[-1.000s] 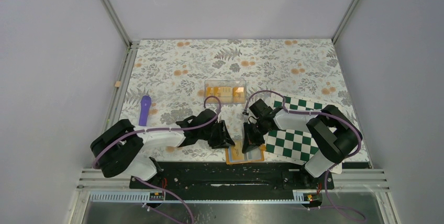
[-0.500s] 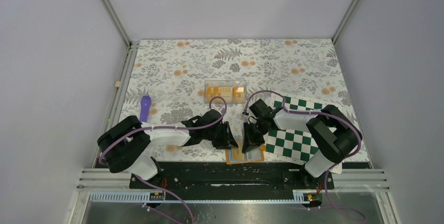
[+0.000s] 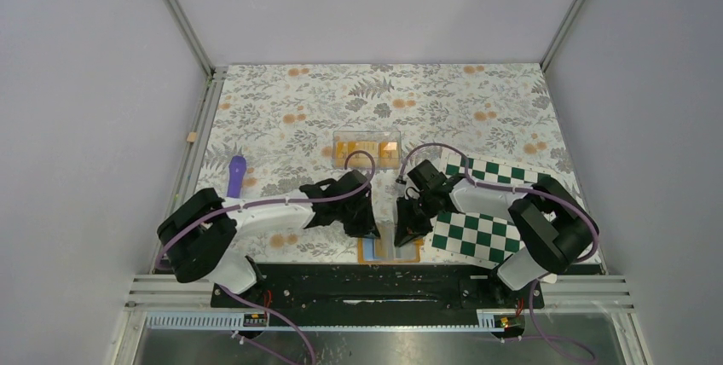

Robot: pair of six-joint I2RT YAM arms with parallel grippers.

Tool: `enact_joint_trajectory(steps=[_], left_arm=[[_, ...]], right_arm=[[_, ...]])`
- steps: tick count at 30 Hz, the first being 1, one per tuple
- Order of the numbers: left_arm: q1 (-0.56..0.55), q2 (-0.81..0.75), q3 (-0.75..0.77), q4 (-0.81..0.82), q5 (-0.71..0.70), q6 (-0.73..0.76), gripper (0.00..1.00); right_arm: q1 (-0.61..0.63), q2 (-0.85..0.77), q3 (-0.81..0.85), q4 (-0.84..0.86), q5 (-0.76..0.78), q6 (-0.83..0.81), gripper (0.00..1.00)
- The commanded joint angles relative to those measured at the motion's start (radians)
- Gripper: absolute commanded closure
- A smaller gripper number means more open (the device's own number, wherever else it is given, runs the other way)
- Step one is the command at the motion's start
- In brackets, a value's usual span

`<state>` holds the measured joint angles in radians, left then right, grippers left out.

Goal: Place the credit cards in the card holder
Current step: Turn over the card slot in the card holder.

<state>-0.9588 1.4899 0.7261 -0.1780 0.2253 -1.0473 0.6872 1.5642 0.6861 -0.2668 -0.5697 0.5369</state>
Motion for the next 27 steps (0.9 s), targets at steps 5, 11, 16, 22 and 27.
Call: enact_joint_trajectory(steps=[5, 11, 16, 22, 27], left_arm=[[0.0, -0.017, 0.163, -0.401, -0.138, 0.165, 1.0], [-0.003, 0.033, 0.252, -0.49, -0.148, 0.19, 1.0], [-0.017, 0.08, 0.308, -0.444, -0.08, 0.178, 0.81], [-0.024, 0.098, 0.281, -0.265, 0.046, 0.114, 0.63], [-0.027, 0.136, 0.21, -0.09, 0.123, 0.055, 0.6]], right_arm=[[0.007, -0.011, 0.07, -0.154, 0.175, -0.093, 0.75], [0.007, 0.016, 0.07, -0.161, 0.199, -0.099, 0.75], [0.007, 0.048, 0.061, -0.129, 0.167, -0.091, 0.75], [0.007, 0.049, 0.057, -0.119, 0.154, -0.083, 0.75], [0.006, 0.026, 0.049, -0.119, 0.145, -0.075, 0.75]])
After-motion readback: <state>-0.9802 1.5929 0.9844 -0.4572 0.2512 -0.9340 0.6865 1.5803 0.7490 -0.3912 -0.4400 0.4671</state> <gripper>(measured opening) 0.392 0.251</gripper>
